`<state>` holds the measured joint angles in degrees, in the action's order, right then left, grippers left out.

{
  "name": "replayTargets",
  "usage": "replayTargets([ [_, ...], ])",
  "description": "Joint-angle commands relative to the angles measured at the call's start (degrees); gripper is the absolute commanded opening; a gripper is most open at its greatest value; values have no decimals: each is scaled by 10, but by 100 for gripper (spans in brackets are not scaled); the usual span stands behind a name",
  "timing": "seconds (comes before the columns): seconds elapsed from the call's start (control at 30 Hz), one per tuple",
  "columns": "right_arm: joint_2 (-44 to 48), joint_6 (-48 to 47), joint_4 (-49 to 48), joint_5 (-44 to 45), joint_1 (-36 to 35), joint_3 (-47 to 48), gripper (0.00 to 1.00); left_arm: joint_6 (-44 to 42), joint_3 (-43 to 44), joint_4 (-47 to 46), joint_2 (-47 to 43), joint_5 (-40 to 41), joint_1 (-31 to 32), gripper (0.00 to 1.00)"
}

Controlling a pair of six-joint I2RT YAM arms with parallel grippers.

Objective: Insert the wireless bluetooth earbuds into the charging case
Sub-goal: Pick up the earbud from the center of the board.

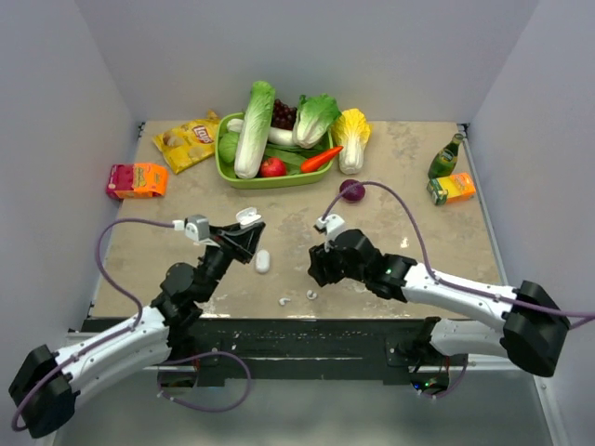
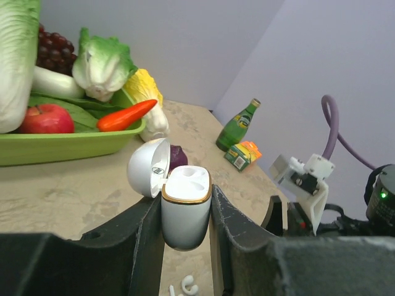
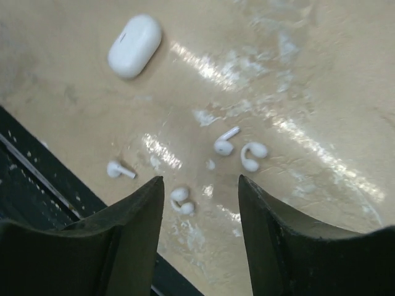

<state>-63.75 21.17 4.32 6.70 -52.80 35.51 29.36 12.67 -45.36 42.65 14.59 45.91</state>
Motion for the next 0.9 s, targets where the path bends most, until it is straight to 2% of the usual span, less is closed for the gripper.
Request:
replayTargets([
  [0.0, -67, -57, 20, -48, -42, 90, 56, 6, -19, 124, -97, 76, 6, 0],
  [0.13, -143, -103, 82, -22, -76, 167, 58, 5, -29, 190, -158, 96, 6, 0],
  [0.33, -242, -141, 135, -38, -106, 251, 62, 10, -26, 245, -214, 117, 6, 0],
  [0.57, -318, -155, 149, -34, -143, 280, 63, 21, -24, 270, -242, 128, 6, 0],
  [0.87, -340, -155, 148, -23, -160, 280, 61, 29, -28, 267, -235, 123, 6, 0],
])
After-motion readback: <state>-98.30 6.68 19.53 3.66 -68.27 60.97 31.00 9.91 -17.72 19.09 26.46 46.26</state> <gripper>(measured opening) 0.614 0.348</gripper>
